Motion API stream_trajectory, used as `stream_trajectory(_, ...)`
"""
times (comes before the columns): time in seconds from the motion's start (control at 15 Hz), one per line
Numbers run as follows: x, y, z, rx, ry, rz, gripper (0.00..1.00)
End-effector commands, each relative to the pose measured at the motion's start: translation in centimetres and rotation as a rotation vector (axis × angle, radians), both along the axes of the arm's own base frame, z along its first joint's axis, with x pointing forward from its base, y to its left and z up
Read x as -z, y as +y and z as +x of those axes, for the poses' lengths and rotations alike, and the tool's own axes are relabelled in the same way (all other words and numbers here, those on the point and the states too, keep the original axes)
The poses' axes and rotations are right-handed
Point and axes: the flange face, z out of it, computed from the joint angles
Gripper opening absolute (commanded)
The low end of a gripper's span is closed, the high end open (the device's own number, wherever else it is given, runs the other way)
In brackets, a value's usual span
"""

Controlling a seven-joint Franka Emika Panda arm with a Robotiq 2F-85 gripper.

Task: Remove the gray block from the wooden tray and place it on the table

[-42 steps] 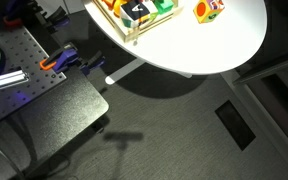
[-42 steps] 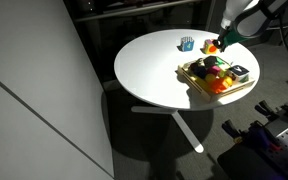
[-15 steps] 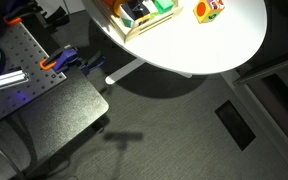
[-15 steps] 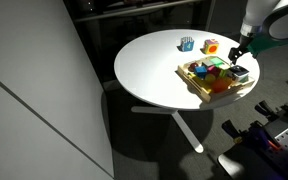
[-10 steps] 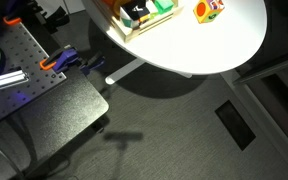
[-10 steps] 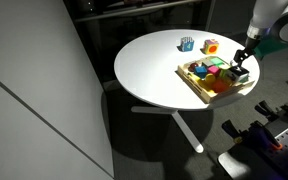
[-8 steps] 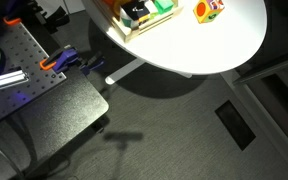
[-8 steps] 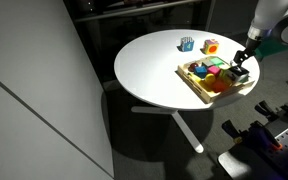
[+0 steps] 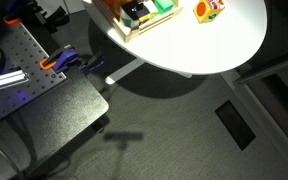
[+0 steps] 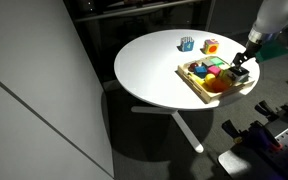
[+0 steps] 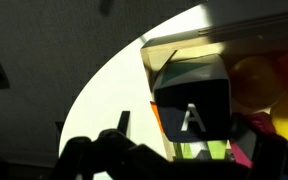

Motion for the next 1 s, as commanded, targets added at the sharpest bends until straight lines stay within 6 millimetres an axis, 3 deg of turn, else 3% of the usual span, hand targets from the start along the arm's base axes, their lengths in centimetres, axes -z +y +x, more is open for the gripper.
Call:
stream_trajectory(0.0, 0.6, -0.1, -0.1, -0.005, -0.018, -0.016, 1.0)
stream_trajectory(0.93, 4.1, 0.5, 1.3, -0.026, -0.027, -0.036, 1.0)
